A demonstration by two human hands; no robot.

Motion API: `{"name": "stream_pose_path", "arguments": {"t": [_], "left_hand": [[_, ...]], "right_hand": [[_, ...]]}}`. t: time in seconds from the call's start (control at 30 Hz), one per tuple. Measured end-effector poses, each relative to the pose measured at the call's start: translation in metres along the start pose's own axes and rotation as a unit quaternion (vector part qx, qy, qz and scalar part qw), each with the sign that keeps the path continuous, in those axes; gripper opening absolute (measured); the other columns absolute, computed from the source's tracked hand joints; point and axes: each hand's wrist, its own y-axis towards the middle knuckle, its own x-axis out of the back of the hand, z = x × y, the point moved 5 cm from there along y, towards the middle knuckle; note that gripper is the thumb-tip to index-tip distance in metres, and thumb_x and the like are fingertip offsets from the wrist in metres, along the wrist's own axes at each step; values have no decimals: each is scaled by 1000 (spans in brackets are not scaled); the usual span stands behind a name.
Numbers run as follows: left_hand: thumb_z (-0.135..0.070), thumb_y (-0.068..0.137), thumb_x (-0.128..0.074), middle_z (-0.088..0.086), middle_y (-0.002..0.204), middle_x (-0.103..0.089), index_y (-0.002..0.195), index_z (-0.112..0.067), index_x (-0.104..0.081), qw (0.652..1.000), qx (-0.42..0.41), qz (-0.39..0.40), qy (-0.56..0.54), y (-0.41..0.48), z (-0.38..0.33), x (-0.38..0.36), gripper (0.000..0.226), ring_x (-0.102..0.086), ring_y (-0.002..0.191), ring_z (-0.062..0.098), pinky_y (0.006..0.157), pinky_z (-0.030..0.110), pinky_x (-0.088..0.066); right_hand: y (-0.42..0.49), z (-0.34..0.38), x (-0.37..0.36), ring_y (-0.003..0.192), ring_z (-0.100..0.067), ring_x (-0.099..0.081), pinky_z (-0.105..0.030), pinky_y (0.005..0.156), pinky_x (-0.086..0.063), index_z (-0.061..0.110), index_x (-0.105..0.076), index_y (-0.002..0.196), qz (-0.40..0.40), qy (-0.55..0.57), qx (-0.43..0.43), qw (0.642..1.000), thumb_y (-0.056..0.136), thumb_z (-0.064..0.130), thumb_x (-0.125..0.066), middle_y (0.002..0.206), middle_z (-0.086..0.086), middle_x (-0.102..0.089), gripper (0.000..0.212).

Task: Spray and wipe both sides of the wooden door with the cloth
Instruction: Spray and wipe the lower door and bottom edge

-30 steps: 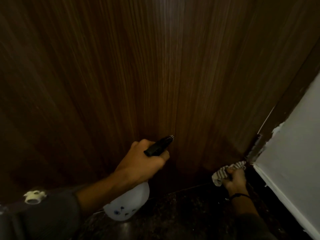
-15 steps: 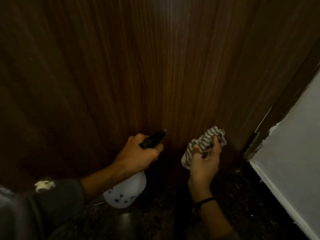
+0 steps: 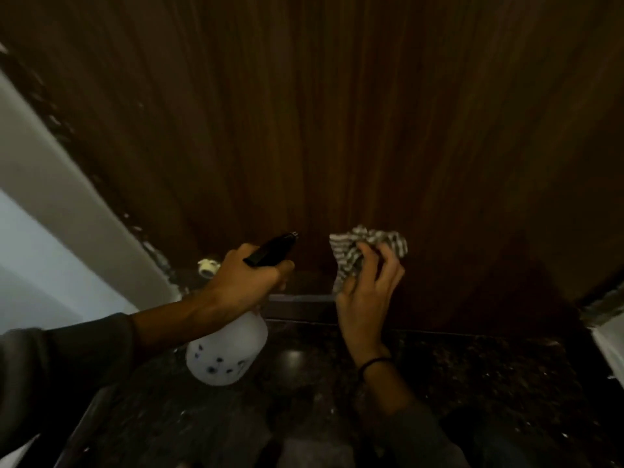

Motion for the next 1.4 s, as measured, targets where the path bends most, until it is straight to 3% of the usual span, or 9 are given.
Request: {"name": "stream_pose_path", "arguments": {"t": [0.2,0.33,0.6,0.83,1.0,1.1,1.23,1.3,1.4], "left_hand": [[-18,97,-66,22,91,-70,90,-35,-65,986,108,-32,-126,6,87,-48,20,-57,59,19,59,33,-52],[-16,95,-72,-3,85,-69,121,-14,-69,949,182,-47,-255,-3,133,-100,26,-63,69,14,65,28,-54],[-21,85,-75,12,76,-65,106,-1,-65,909,271,-109,-298,1,160,-117,30,-57,50,20,51,28,-46],[-11,90,-69,7,58,-56,70,-8,-61,916,243,-134,-290,-11,162,-82,21,-51,45,16,40,23,-41],[-15,90,-71,6,66,-62,87,-5,-66,916,246,-143,-284,-20,169,-71,11,-57,56,17,44,23,-47],[-15,90,-70,6,70,-62,87,-9,-63,915,251,-134,-286,-19,173,-67,10,-58,59,18,48,26,-46],[-13,90,-67,6,72,-61,94,-6,-62,917,241,-129,-290,-16,171,-63,9,-56,59,17,49,27,-43],[-11,90,-67,5,69,-60,93,-6,-61,916,233,-125,-301,-14,169,-59,8,-56,59,18,51,28,-45],[-10,91,-67,6,67,-60,82,-13,-55,909,223,-130,-327,-12,165,-52,15,-55,60,22,57,33,-47]], "right_hand": [[-4,-23,-18,123,-40,-39,-60,87,-49,14,-66,126,104,-155,197,962,60,-8,-79,141,-10,-46,70],[-6,-25,-18,124,-38,-39,-57,86,-48,13,-70,121,96,-154,196,964,63,-13,-77,139,-7,-47,64],[-5,-7,-17,127,-35,-44,-53,94,-45,17,-61,139,36,-88,248,964,88,-3,-54,144,-8,-54,55],[-42,-11,-107,149,-29,-22,-50,125,6,16,-38,156,238,-266,490,795,81,3,-69,161,-3,-37,82],[-95,-63,-160,129,-20,-59,-38,114,-37,23,-76,118,406,-389,560,609,83,29,-61,136,7,-64,38],[-109,-118,-152,117,-25,-68,-39,101,-53,15,-79,110,498,-359,537,578,81,25,-37,125,2,-71,52],[-87,-127,-122,113,-28,-69,-34,125,-5,11,-79,107,464,-383,522,604,77,22,-39,118,-1,-74,51],[-80,-121,-117,117,-29,-65,-38,127,1,8,-79,104,422,-393,540,613,77,21,-55,118,-3,-74,39],[-82,-113,-121,122,-28,-64,-46,123,-19,4,-79,104,417,-383,557,608,67,15,-85,128,-7,-69,39]]}}
